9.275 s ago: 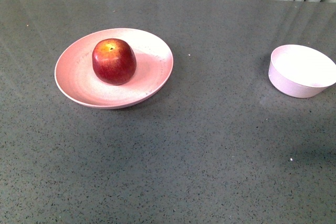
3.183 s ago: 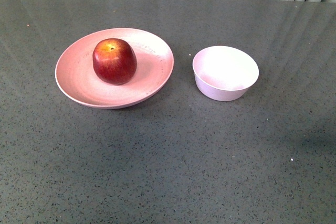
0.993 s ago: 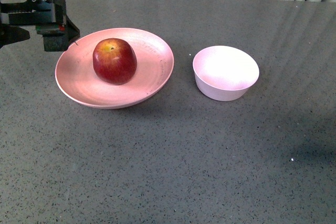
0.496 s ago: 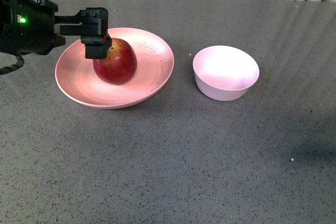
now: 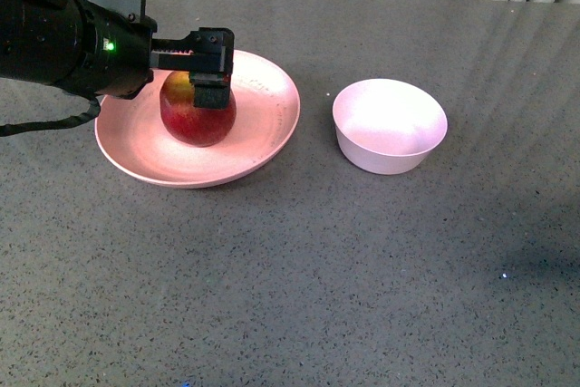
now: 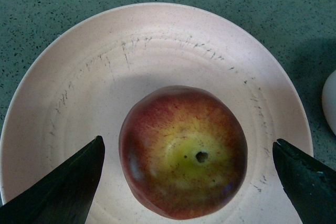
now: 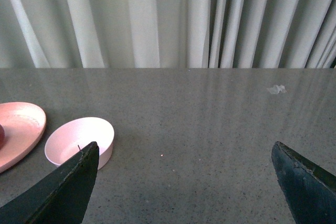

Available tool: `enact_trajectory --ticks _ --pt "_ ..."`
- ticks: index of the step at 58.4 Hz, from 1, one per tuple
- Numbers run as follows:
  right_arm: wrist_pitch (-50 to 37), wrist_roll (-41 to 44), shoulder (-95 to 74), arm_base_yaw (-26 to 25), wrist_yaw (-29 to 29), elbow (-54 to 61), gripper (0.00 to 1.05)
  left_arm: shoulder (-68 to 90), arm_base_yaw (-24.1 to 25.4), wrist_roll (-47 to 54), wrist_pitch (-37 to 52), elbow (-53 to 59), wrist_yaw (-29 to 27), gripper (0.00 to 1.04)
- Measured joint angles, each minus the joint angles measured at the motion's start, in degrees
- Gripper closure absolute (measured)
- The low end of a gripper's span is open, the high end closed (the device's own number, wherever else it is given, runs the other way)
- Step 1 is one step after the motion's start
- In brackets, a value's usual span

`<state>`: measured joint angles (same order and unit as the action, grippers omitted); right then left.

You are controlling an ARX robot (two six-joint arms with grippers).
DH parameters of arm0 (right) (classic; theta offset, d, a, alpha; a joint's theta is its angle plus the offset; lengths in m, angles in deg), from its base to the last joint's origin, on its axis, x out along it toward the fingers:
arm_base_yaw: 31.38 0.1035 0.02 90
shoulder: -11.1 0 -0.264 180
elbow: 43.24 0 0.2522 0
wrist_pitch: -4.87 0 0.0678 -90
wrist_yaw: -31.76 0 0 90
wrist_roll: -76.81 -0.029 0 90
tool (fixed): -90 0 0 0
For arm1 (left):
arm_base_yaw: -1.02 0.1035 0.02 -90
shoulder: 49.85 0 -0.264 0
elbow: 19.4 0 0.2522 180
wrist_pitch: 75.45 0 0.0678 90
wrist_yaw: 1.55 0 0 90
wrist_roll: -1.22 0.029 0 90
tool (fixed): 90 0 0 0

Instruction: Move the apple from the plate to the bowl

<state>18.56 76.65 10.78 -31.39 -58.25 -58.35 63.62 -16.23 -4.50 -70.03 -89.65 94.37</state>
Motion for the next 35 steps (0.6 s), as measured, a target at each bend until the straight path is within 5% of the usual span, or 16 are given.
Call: enact_trajectory --ticks 31,35 --pt "0.00 0.00 0.00 0.00 0.00 0.02 0.09 2.86 -0.96 2.05 -1.20 -1.60 -3.02 0.09" --pt "0.00 0.00 0.00 0.00 0.00 0.00 0.09 2.86 -0.96 2.10 -1.20 -1.73 -3.08 0.15"
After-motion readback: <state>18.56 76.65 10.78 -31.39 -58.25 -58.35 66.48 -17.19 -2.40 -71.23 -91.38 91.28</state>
